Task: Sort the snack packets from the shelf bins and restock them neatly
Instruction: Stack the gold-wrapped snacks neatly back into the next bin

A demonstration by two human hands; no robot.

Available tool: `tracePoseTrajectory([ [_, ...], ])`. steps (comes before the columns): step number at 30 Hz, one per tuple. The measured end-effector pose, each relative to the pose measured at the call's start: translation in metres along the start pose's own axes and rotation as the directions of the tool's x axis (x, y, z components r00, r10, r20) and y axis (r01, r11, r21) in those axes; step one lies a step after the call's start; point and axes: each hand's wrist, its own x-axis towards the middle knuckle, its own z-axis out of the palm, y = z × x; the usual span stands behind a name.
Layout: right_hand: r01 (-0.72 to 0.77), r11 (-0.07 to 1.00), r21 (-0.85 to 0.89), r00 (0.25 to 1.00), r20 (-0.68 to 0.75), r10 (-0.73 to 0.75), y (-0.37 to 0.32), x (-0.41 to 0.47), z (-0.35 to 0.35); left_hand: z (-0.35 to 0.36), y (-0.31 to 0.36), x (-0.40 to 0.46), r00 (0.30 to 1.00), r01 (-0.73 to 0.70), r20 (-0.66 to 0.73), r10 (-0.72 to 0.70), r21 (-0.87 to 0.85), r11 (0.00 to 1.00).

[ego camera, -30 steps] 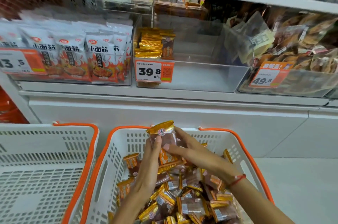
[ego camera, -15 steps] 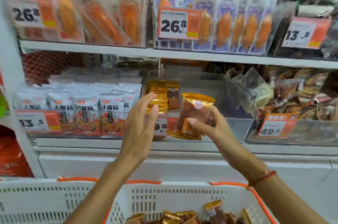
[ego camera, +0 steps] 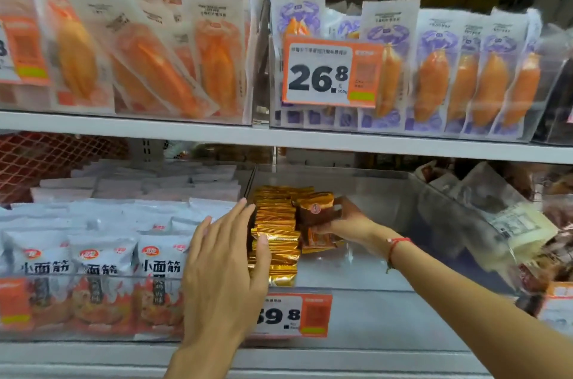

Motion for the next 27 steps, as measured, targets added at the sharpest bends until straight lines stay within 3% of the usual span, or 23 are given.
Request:
tracePoseTrajectory([
  [5, 0.008, 0.990, -0.142, 1.000, 0.021, -0.006, 0.001, 0.022, 0.004, -0.002, 0.003, 0.001, 0.998, -0.020, -0.054, 0.019, -0.011, 1.000],
  [13, -0.174, 0.985, 0.016, 0.977, -0.120, 0.175, 0.014, 0.021, -0.004, -0.004, 0.005, -0.001, 1.000, -0.008, -0.029, 0.009, 0.010, 1.000],
  [17, -0.085, 0.961, -0.264, 0.996, -0.015, 0.084, 0.014, 0.013, -0.002, -0.005, 0.006, -0.001, 0.999, -0.015, -0.038, 0.016, 0.014, 1.000],
  [20, -0.057, 0.963, -0.262, 0.998, -0.014, 0.055, 0.015, 0.014, 0.000, -0.005, 0.006, -0.001, 0.999, -0.015, -0.039, 0.016, 0.014, 1.000],
  [24, -0.022, 0.973, -0.229, 0.989, -0.147, -0.012, 0.015, 0.017, -0.002, -0.003, 0.006, 0.000, 0.999, -0.020, -0.038, 0.021, 0.020, 1.000],
  [27, 0.071, 0.976, -0.204, 0.990, -0.102, -0.093, 0.014, 0.014, 0.003, -0.002, 0.005, -0.001, 0.999, -0.014, -0.048, 0.015, 0.026, 1.000],
])
